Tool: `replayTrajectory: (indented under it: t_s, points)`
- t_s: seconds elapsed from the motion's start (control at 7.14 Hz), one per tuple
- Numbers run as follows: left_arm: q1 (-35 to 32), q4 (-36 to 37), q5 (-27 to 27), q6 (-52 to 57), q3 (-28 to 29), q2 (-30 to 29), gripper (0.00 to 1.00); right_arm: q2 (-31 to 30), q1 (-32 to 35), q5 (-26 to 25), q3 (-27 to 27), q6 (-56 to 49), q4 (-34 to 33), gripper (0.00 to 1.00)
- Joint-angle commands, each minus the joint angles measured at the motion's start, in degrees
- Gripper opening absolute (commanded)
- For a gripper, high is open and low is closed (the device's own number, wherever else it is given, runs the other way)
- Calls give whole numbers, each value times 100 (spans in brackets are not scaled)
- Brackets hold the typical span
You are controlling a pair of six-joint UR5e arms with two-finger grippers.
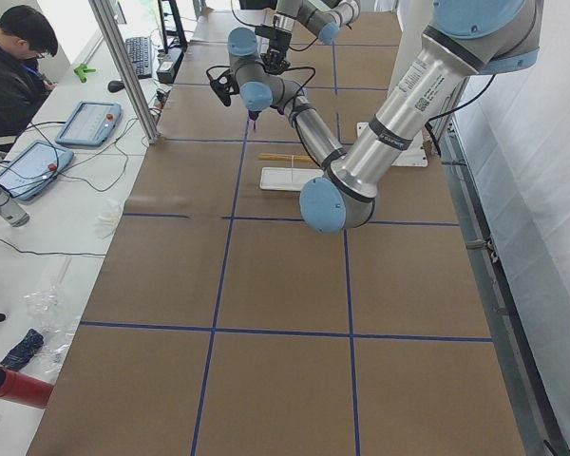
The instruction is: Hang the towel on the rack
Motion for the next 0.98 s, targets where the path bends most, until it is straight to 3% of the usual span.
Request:
replayTrajectory:
  t_s: [0.0,0.14,0.42,0.56,0.7,0.84]
  points:
    - [389,-172,392,-622,160,-160,88,17,-83,-67,86,55,0,0]
    - [477,-329,401,-597,177,-160,83,26,-91,-67,129,63,0,0]
    - [592,-506,392,-623,178,-151,47,17,-91,-58,156,55,0,0]
    - [601,-506,392,-623,169,-151,35,17,-91,-58,156,55,0,0]
    - [592,-506,392,-614,160,-134,9,17,-91,-58,156,55,0,0]
    - [584,-585,392,-588,125,-99,0,8,-91,-41,165,46,0,0]
